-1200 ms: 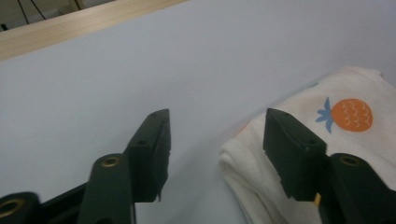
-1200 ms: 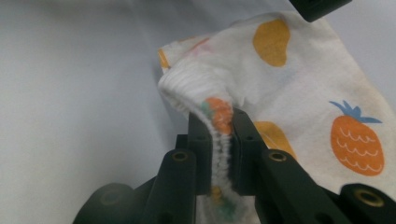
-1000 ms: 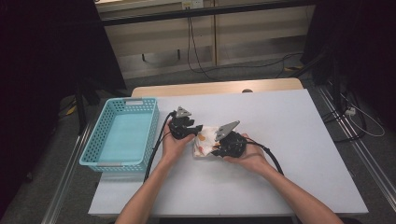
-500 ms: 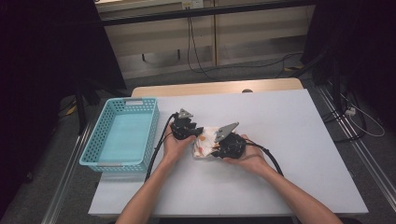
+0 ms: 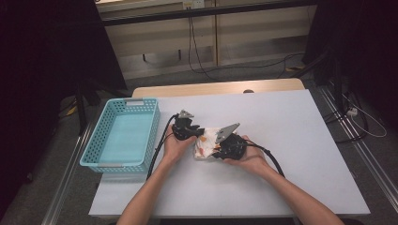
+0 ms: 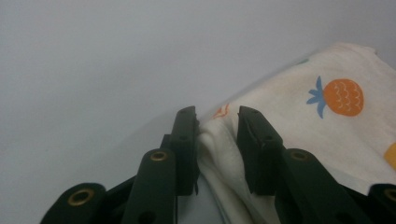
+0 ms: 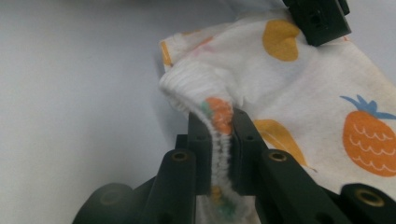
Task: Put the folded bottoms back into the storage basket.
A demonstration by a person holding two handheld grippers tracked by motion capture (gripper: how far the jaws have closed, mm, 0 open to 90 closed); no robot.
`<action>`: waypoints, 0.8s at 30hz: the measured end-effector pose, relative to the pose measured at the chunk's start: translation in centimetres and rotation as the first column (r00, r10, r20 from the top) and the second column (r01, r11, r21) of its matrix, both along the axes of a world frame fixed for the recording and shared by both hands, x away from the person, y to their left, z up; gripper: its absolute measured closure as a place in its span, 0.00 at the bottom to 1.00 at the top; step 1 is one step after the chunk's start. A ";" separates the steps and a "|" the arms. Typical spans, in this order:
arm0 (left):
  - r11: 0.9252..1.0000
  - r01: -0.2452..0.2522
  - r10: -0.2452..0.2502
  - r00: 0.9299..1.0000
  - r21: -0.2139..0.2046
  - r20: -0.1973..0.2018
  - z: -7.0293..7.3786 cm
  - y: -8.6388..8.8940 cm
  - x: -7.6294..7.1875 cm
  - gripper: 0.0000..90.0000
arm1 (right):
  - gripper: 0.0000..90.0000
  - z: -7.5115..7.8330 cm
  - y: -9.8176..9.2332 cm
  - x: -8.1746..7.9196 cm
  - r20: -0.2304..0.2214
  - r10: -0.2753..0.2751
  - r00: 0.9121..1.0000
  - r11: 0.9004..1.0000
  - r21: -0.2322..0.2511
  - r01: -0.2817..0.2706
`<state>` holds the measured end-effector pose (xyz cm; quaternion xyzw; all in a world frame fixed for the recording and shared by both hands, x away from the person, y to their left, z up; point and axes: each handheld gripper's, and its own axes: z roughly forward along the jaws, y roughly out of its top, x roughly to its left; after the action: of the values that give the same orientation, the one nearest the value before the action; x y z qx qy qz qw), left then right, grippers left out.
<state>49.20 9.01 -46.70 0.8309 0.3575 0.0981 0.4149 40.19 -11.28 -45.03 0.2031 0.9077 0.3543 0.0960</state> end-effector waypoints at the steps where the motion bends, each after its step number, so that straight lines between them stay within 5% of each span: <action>1: 1.000 -0.003 0.003 1.000 0.001 0.000 0.0 -0.1 0.0 0.77 | 0.90 0.0 0.0 0.0 0.001 0.000 1.000 1.000 -0.001 0.000; 7: 1.000 0.001 -0.001 1.000 0.014 0.013 0.1 -0.5 -0.4 0.86 | 0.90 0.0 0.0 -0.1 0.005 -0.003 1.000 1.000 0.005 0.003; 24: 1.000 -0.013 0.014 0.999 -0.021 0.034 0.9 -0.1 -0.6 0.90 | 0.90 0.1 0.0 -0.3 0.013 -0.008 1.000 1.000 0.024 0.008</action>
<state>48.61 8.92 -45.84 0.8224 0.3570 0.1113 0.4287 39.93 -11.32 -44.96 0.2057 0.9020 0.3660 0.1007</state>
